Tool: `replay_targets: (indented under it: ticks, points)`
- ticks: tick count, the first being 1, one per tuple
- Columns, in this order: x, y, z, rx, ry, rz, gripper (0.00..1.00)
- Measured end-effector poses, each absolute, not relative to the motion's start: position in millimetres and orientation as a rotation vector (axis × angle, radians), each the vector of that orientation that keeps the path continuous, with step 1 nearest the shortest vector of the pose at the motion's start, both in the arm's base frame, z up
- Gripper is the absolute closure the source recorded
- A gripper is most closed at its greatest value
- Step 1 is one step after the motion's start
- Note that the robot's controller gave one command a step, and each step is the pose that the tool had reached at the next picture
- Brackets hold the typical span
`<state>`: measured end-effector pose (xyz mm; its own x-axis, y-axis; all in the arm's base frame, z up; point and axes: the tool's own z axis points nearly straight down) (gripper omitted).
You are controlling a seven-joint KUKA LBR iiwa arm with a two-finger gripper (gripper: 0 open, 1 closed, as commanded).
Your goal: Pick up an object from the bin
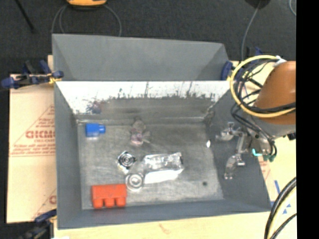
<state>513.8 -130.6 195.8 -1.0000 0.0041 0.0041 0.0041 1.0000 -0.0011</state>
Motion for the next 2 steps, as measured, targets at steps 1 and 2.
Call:
replay_targets:
  ticks: [1, 2]
  points:
    - [567.1, -84, 124, 0.188, -3.137, -0.002, 0.0]
    - [564.8, -23, 75, 0.509, -3.106, 0.008, 0.0]
